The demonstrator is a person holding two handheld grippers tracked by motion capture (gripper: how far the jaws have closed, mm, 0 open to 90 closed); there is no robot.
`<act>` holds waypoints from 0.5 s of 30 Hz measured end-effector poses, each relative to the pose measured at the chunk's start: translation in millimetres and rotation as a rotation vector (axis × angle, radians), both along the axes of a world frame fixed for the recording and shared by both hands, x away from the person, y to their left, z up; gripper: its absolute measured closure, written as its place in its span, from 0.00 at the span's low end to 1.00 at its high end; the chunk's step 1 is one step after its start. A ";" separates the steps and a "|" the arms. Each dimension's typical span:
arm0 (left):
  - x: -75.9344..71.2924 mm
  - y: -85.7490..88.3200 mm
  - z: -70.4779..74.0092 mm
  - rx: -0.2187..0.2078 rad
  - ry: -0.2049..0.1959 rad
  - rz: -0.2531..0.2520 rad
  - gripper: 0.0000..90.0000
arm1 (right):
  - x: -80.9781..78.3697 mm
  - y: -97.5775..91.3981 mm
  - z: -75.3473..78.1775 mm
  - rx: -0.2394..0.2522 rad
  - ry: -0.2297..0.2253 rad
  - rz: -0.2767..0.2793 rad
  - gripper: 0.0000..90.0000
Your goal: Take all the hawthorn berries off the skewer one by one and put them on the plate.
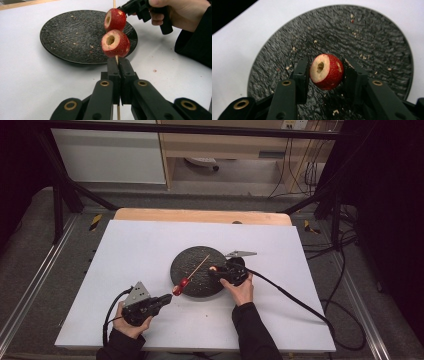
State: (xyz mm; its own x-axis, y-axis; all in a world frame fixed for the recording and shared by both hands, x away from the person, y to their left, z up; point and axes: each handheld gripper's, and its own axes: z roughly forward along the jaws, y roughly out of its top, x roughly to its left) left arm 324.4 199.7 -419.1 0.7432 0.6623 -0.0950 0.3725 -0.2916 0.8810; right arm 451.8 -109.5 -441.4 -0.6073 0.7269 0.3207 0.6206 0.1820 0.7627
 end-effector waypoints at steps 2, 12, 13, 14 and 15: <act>0.2 -0.3 -0.2 0.001 0.000 0.000 0.98 | 0.1 0.7 -1.8 -0.007 0.000 0.003 0.67; 0.3 -2.4 -1.5 0.010 0.004 -0.004 0.98 | -1.1 1.3 -3.3 -0.022 -0.011 0.018 0.60; 0.2 -2.5 -1.5 0.009 0.004 -0.005 0.98 | -1.9 0.5 -0.6 -0.018 -0.016 0.015 0.59; 0.1 -2.6 -1.5 0.008 0.004 -0.005 0.98 | -4.7 -1.6 6.3 -0.001 -0.028 0.020 0.52; 0.0 -2.7 -1.5 0.008 0.004 -0.005 0.98 | -4.7 -1.6 6.3 -0.001 -0.028 0.020 0.52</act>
